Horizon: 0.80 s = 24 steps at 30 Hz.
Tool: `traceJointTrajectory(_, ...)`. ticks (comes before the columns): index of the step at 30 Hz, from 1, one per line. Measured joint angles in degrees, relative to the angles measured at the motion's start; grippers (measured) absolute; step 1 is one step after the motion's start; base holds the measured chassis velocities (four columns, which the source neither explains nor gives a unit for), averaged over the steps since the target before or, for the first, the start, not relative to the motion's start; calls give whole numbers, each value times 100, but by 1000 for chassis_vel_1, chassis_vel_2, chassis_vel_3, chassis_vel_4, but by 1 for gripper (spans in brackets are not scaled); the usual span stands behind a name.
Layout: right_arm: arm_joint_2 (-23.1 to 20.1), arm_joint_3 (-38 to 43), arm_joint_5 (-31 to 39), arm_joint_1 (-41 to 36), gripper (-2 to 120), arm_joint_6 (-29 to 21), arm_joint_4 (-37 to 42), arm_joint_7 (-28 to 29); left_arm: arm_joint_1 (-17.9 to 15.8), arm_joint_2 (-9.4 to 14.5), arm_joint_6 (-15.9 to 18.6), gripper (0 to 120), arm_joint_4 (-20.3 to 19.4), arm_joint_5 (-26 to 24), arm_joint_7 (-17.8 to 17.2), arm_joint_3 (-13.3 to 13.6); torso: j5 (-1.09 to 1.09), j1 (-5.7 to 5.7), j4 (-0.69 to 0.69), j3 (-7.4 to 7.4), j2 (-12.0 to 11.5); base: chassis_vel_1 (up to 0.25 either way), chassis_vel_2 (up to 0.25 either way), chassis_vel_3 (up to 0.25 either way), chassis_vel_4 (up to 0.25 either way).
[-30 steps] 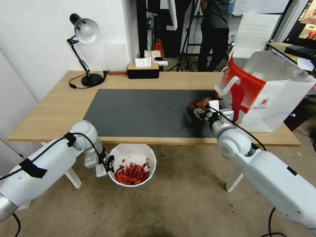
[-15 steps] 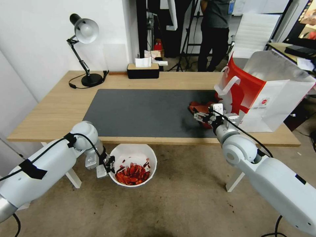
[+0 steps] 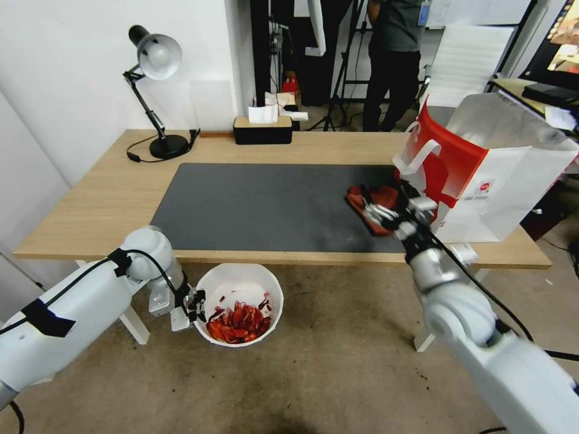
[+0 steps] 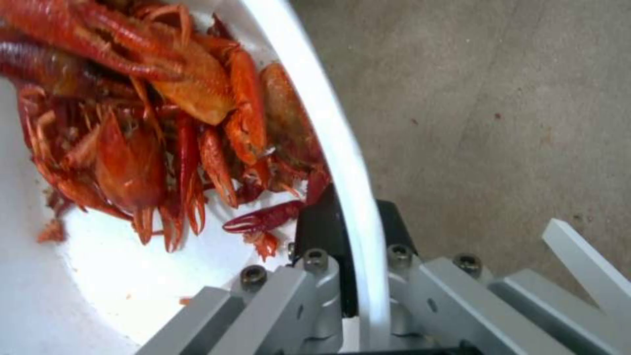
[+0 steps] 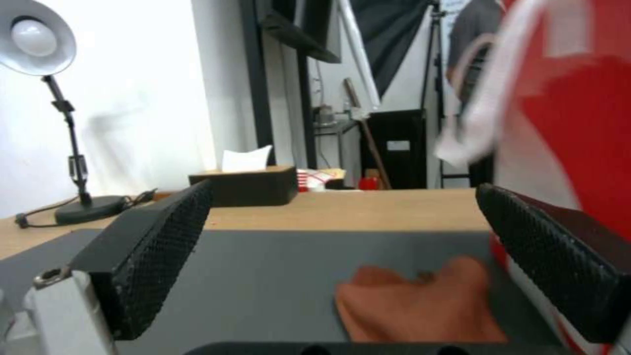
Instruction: Sweep shrimp from table into container with towel, then put container into takeout bag.
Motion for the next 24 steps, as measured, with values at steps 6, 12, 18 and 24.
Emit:
traceJointTrajectory(6, 278, 403, -260, -640, 100, 126, 222, -41, 144, 36, 0, 0, -113, 11, -6, -54, 0, 0, 2, 0, 0, 0, 0, 0, 0)
traceJointTrajectory(12, 657, 624, -549, -1246, 100, 386, 372, 74, 214, 34, 0, 0, -148, 31, -7, -104, 0, 0, 3, 1, 0, 0, 0, 0, 0)
traceJointTrajectory(18, 995, 790, -756, -1909, 100, 770, 361, -172, 238, 34, -3, 0, -168, 39, -7, -114, 0, 0, 1, 0, 0, 0, 0, 0, 0)
traceJointTrajectory(24, 1190, 802, -878, -2215, 100, 953, 323, -385, 237, 23, -7, 0, -174, 49, -2, -113, 0, 0, 2, 0, 0, 0, 0, 0, 0)
